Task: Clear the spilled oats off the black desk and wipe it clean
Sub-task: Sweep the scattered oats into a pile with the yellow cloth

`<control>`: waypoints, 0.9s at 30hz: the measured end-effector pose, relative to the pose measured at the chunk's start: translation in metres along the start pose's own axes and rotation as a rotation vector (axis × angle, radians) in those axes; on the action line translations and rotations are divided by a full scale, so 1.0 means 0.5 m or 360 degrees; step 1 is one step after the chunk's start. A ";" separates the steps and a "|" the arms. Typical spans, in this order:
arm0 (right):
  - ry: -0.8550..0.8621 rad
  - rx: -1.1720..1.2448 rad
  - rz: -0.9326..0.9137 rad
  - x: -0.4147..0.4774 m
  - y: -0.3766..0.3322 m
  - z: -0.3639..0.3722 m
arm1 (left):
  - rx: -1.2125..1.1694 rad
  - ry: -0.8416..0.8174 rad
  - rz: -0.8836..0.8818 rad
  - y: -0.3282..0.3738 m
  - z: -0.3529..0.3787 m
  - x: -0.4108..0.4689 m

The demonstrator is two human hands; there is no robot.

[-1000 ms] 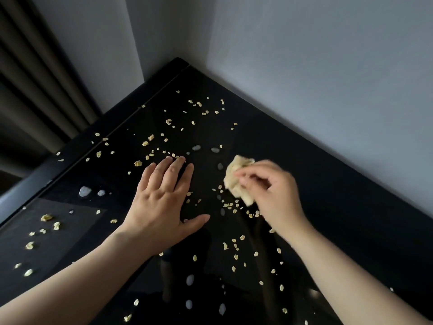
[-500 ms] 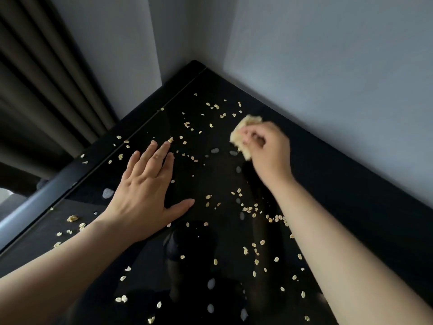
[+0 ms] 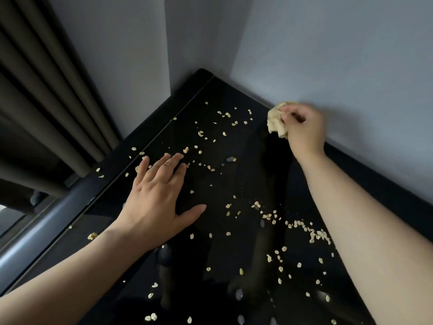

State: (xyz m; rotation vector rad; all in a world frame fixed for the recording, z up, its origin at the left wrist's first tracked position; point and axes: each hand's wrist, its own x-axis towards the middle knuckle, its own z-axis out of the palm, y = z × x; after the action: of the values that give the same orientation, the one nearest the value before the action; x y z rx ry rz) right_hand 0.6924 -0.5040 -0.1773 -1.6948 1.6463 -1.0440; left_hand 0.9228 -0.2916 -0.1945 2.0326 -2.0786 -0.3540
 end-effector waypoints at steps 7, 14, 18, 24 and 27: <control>-0.0013 -0.0094 -0.0074 0.010 -0.011 0.076 | -0.0005 0.0059 0.0060 -0.020 -0.012 0.008; -0.0706 0.0057 -0.0169 -0.253 -0.057 0.017 | -0.0022 0.0049 -0.0020 -0.020 0.001 0.008; -0.0460 0.0176 -0.0147 -0.207 -0.066 -0.010 | -0.0061 0.0058 -0.0077 -0.014 0.008 -0.001; -0.0089 -0.0008 -0.0198 0.065 -0.045 0.047 | -0.0031 0.0110 -0.0100 -0.001 0.001 0.004; -0.0127 -0.0110 -0.0206 0.108 -0.026 0.093 | -0.0053 0.0137 -0.0094 0.008 -0.005 0.013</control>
State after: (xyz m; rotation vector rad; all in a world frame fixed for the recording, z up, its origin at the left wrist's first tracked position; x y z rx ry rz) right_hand 0.7356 -0.5622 -0.1837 -1.8852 1.5561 -0.9758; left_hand 0.9195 -0.2979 -0.1912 2.0553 -1.9532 -0.3031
